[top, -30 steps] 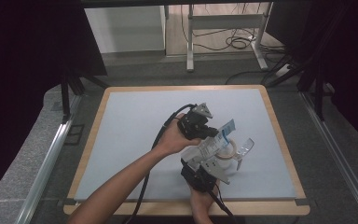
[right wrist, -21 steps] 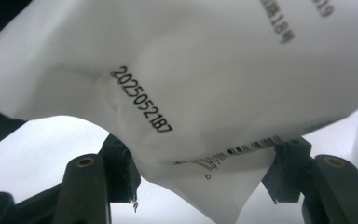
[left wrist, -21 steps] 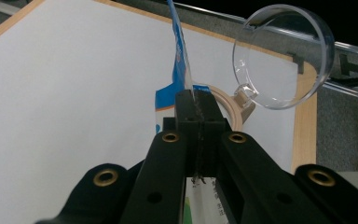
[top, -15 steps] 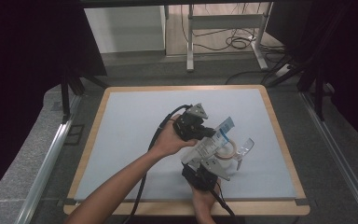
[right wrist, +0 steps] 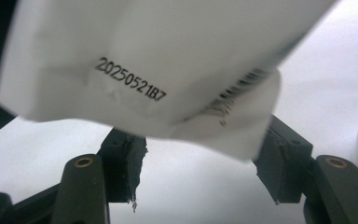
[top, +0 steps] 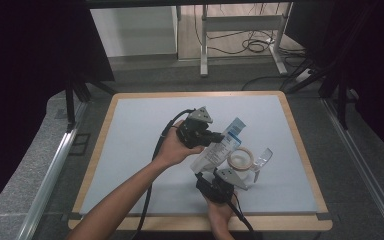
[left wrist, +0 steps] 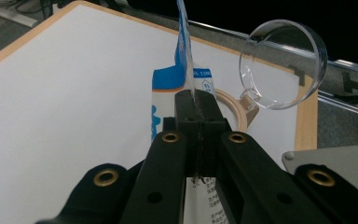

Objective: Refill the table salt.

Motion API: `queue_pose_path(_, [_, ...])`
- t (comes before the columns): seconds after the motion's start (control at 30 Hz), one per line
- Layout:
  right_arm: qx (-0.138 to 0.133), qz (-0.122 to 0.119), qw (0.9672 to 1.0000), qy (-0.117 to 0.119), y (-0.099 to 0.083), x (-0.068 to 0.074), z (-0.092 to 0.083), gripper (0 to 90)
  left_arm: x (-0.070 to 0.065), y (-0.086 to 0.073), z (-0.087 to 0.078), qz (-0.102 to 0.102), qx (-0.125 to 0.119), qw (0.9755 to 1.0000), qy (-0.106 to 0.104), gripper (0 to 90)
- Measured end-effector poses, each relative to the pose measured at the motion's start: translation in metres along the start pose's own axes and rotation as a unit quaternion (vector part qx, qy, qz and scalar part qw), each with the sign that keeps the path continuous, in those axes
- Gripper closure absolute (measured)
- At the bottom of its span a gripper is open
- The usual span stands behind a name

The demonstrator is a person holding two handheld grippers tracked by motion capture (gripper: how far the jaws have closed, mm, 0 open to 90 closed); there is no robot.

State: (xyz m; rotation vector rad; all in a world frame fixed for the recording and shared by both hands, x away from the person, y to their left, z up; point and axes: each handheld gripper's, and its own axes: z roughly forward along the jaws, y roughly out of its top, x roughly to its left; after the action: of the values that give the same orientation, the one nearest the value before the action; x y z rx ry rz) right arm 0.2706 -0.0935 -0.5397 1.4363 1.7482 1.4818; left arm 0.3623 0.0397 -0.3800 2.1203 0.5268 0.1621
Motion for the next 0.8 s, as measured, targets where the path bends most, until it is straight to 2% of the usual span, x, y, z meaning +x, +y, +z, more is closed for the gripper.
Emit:
queue_pose_path(0.37, [0.011,-0.03,0.9995,0.009,-0.001,0.004,-0.001,39.6,0.014,-0.012,-0.02,-0.015,-0.019,0.9995,0.021,90.0])
queue_pose_path(0.5, [0.02,-0.044,0.9987,0.014,-0.002,0.005,-0.004,39.0,0.025,-0.021,-0.027,-0.032,-0.025,0.9986,0.033,90.0])
queue_pose_path(0.67, [0.032,-0.058,0.9975,0.024,-0.003,0.003,-0.012,38.5,0.04,-0.035,-0.036,-0.052,-0.036,0.9966,0.054,90.0])
queue_pose_path(0.73, [0.038,-0.059,0.997,0.034,-0.003,0.003,-0.016,38.3,0.051,-0.043,-0.042,-0.062,-0.04,0.9948,0.07,90.0])
queue_pose_path(0.8, [0.037,-0.061,0.9968,0.037,-0.003,0.003,-0.017,38.3,0.055,-0.046,-0.044,-0.067,-0.042,0.994,0.076,90.0])
